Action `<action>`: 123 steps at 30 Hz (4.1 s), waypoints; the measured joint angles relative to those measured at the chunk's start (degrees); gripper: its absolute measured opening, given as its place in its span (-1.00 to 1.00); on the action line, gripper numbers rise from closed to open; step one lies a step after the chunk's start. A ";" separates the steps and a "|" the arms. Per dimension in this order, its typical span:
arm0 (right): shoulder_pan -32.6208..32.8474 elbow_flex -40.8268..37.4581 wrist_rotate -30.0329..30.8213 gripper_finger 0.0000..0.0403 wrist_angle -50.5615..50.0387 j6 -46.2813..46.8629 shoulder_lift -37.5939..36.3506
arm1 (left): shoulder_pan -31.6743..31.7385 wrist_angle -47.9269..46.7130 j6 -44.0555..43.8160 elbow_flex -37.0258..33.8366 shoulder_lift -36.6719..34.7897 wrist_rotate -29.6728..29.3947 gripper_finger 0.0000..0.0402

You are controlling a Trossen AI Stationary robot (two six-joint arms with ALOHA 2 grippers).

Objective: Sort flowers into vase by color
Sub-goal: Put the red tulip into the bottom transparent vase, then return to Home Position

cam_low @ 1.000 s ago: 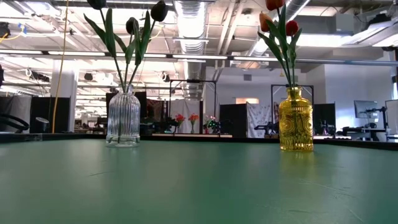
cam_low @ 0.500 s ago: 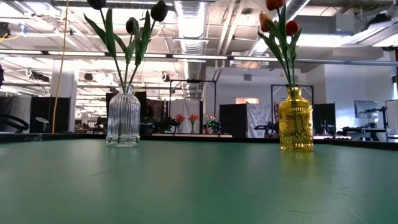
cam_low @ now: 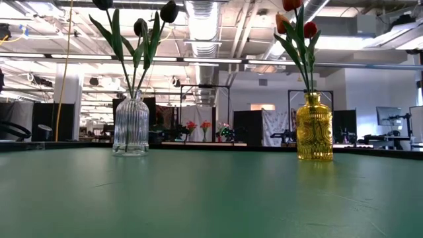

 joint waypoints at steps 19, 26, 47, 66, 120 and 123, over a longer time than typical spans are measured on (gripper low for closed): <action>3.88 0.02 1.04 -0.92 -13.11 3.35 -15.70 | -0.07 -4.08 3.83 0.00 -3.17 1.99 -0.25; 9.54 0.02 2.36 -0.91 -23.07 10.47 -22.47 | -0.07 -5.83 4.39 0.00 -3.15 1.58 -0.25; 51.52 0.00 47.49 -0.92 -51.32 33.44 -27.18 | 0.02 -6.16 4.46 0.00 -3.13 -0.17 -0.25; 73.25 0.00 73.53 -0.92 -68.75 73.13 -7.58 | 0.26 -6.38 5.21 0.00 -3.10 -1.48 -0.25; 72.24 0.00 46.19 -0.64 -69.61 84.83 -2.85 | 2.17 -8.70 3.63 0.00 -3.06 0.38 -0.25; 72.24 0.00 43.02 -0.64 -67.97 84.67 -6.14 | 2.56 -8.92 3.73 0.00 -3.06 0.38 -0.25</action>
